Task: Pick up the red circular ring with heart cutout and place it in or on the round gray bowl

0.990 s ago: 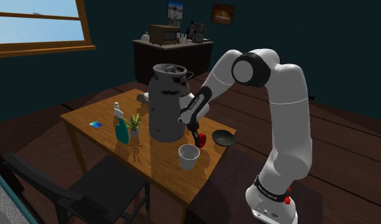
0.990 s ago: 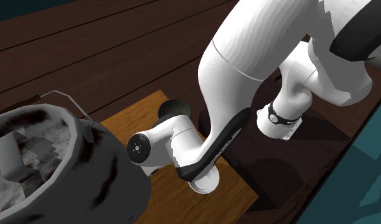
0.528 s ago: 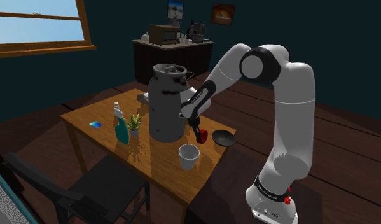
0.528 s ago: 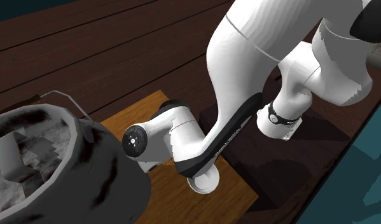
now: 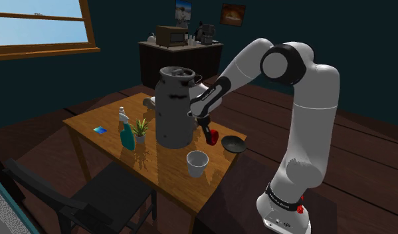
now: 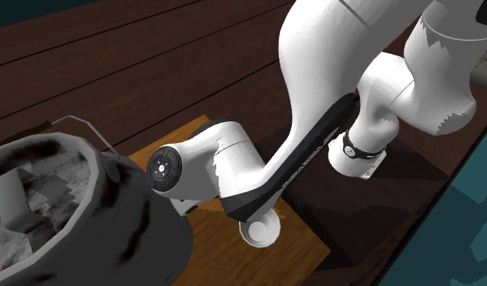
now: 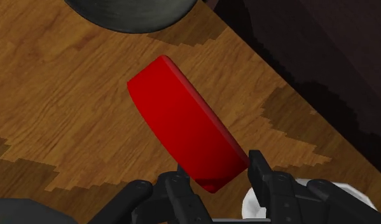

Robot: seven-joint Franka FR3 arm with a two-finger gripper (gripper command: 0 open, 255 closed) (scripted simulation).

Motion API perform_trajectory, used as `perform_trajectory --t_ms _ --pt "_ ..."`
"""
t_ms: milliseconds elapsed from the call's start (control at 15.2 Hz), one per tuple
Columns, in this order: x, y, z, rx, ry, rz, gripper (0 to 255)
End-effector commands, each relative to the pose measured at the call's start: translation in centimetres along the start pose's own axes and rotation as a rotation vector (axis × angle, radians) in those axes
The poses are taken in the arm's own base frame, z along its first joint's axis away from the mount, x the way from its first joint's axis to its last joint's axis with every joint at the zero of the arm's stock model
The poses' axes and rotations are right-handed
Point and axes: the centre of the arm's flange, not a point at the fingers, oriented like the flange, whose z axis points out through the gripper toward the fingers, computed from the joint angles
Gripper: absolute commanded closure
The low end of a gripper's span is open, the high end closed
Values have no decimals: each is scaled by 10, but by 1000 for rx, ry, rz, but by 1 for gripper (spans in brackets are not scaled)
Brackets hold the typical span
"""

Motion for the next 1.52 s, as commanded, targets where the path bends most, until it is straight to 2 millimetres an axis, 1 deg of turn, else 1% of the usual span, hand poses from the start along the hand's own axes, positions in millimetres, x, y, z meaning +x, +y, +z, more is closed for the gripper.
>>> perform_trajectory --t_ms 0,198,1188,1254,1452 --pt "-2 -2 -10 0 0 0 255" --pt "-7 -4 -23 0 0 0 255" --pt "-193 43 22 0 0 0 255" --pt "-198 44 23 0 0 0 255" --pt "-193 47 38 0 0 0 255"
